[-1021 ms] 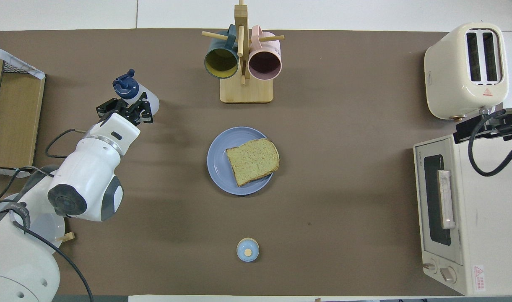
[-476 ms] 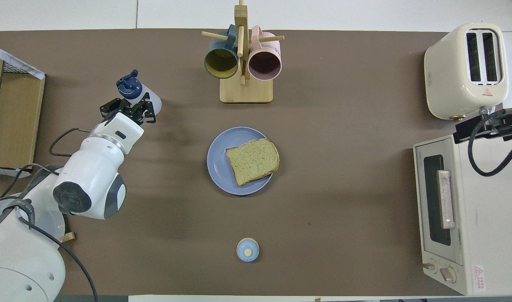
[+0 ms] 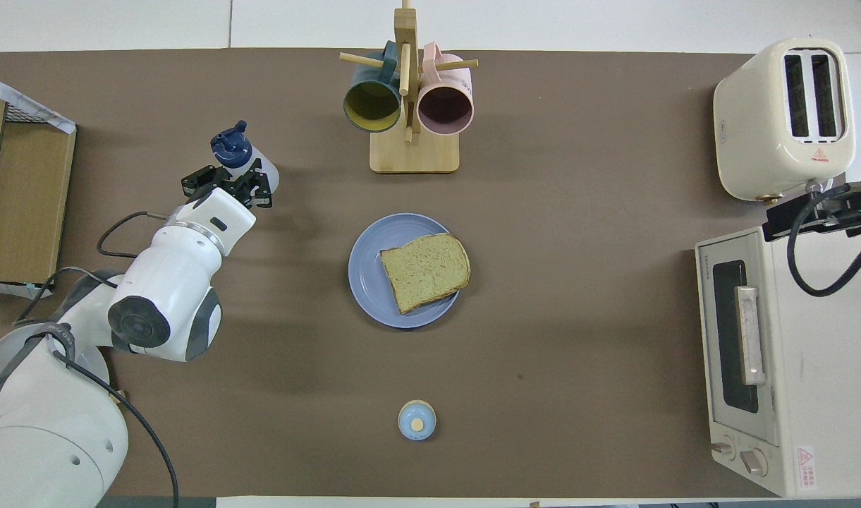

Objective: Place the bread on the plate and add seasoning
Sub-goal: 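Set the bottle upright near the mug rack and open the left gripper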

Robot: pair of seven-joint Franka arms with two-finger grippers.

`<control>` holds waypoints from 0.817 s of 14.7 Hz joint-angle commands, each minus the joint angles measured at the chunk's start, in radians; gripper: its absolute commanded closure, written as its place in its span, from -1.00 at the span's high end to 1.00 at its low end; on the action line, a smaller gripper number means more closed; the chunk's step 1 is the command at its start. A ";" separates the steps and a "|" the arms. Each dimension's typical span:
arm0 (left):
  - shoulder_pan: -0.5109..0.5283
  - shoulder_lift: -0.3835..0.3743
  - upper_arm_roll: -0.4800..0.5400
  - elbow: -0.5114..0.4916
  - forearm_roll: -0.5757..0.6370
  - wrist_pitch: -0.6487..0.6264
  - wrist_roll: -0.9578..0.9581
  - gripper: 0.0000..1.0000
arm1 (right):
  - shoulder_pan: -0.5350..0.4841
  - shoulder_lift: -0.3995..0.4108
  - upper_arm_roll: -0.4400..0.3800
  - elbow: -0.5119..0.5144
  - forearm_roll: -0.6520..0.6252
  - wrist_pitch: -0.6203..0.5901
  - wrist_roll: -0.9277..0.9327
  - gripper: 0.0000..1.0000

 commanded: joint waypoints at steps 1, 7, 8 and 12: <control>0.007 0.016 0.002 0.010 0.021 0.021 0.000 -0.01 | -0.001 -0.012 -0.002 -0.010 -0.003 0.003 -0.023 1.00; 0.004 0.008 0.001 -0.013 0.024 0.021 -0.002 1.00 | -0.001 -0.012 -0.002 -0.010 -0.003 0.003 -0.023 1.00; 0.006 0.008 0.001 -0.013 0.024 0.019 -0.002 1.00 | -0.001 -0.012 -0.002 -0.010 -0.003 0.004 -0.023 1.00; 0.003 0.002 0.001 -0.047 0.023 0.021 -0.002 1.00 | -0.001 -0.012 -0.002 -0.010 -0.003 0.003 -0.023 1.00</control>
